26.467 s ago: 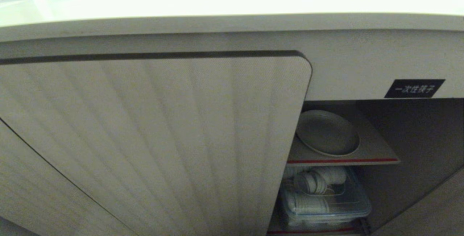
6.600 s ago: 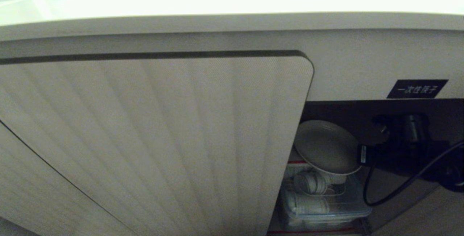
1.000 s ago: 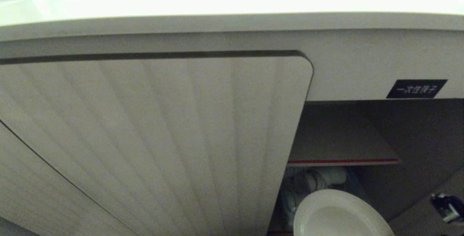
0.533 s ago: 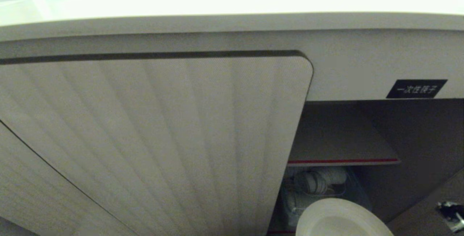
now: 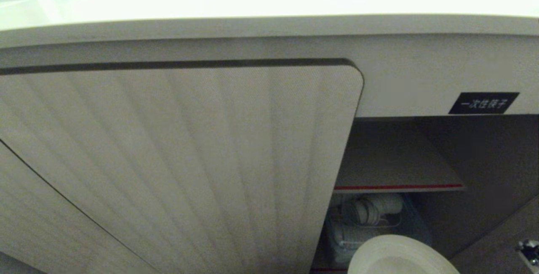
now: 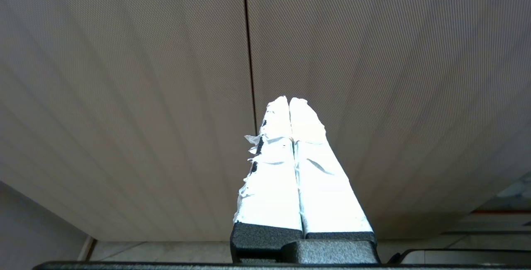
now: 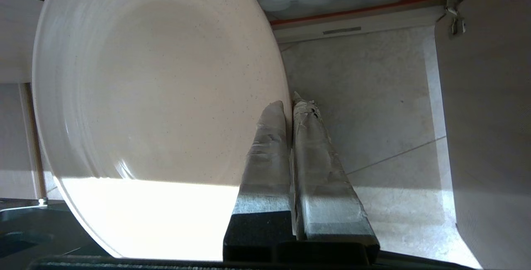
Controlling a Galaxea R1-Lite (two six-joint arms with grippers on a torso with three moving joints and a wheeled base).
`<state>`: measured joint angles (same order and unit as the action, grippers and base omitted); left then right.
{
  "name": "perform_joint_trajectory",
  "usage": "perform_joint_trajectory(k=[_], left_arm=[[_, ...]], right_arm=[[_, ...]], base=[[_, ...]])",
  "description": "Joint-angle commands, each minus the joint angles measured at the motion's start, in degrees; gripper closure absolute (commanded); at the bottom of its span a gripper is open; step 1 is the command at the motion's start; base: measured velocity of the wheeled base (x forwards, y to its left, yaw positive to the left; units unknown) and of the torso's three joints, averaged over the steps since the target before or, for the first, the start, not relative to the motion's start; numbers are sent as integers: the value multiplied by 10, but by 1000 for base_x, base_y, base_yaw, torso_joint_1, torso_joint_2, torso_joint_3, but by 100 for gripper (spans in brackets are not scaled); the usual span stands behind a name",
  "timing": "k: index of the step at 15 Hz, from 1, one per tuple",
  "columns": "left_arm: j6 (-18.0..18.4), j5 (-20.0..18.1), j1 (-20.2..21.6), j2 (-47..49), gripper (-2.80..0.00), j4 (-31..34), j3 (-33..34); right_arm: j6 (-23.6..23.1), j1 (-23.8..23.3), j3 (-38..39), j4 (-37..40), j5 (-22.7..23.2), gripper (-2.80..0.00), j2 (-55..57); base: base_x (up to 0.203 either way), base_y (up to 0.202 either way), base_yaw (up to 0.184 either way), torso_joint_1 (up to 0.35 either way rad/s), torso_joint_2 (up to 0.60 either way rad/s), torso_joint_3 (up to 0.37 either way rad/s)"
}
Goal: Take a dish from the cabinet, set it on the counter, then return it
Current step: Place it on the table
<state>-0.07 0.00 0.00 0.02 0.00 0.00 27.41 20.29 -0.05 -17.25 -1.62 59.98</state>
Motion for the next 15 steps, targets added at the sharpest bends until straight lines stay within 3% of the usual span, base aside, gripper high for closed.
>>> perform_joint_trajectory(k=[1,15], left_arm=[[0,0,0,0,0,0,0],[0,0,0,0,0,0,0]], right_arm=[[-5,0,0,-1,0,0,-1],[-20,4,0,19,-1,0,-15]], base=[[0,0,0,0,0,0],[0,0,0,0,0,0]])
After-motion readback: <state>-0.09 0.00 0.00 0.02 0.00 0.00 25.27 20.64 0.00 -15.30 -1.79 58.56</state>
